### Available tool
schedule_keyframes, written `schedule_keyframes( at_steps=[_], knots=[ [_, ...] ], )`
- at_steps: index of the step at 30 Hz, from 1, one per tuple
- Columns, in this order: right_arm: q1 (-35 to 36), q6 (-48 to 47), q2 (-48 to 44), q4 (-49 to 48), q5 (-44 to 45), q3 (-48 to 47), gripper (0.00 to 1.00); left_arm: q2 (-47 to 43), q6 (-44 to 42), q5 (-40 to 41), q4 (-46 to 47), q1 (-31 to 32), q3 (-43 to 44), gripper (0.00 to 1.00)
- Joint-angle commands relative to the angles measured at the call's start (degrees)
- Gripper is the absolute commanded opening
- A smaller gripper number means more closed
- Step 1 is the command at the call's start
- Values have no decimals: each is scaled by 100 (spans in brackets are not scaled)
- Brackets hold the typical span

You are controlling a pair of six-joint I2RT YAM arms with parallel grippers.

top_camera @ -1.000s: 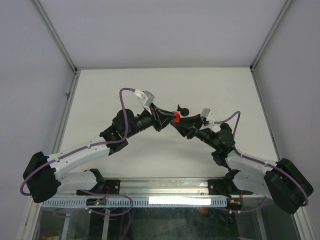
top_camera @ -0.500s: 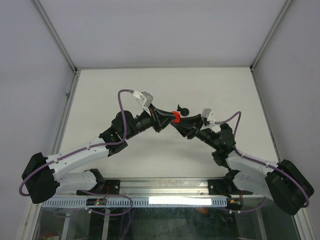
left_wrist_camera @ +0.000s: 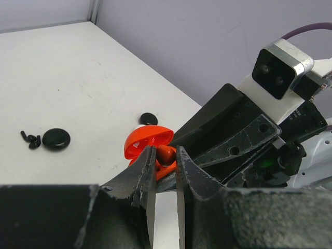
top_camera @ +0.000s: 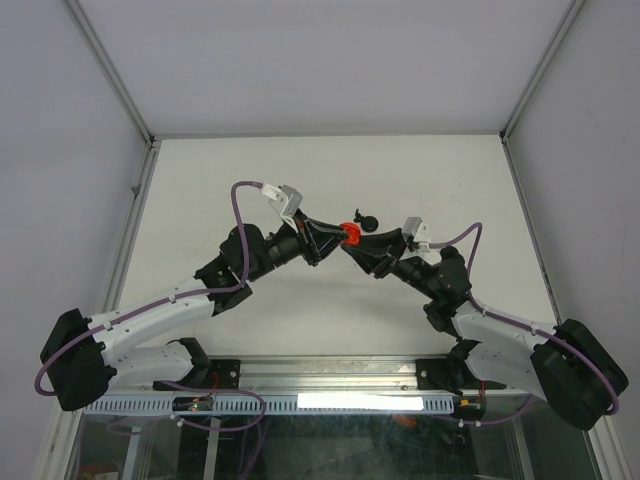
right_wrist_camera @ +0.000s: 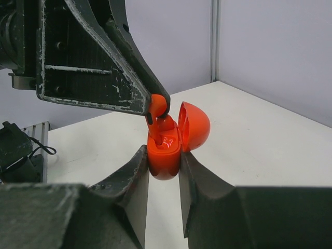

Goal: Insert the wireless bluetooth earbuds into the charging case
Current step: Place the earbud in the charging case.

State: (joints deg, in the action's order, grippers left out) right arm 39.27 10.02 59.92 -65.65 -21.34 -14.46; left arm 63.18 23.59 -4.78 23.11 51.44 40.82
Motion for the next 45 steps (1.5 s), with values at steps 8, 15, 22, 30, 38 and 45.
schedule_keyframes(
  at_steps=[8,15,22,30,38,45],
  knots=[
    [23,-2,-74,-343,86,-233,0,-7,203,290,-661,92,393,18],
    [21,8,-42,-361,108,-212,0,37,319,593,-1116,131,629,20],
    [22,0,-12,-374,122,-209,0,28,615,557,-1259,149,704,24],
    [26,15,1,-388,148,-181,0,58,816,591,-1509,172,846,26],
    [20,34,45,-420,130,-181,0,188,996,628,-1750,215,1004,26],
    [24,26,98,-444,220,-155,0,250,1173,765,-2071,270,1159,27]
  ],
)
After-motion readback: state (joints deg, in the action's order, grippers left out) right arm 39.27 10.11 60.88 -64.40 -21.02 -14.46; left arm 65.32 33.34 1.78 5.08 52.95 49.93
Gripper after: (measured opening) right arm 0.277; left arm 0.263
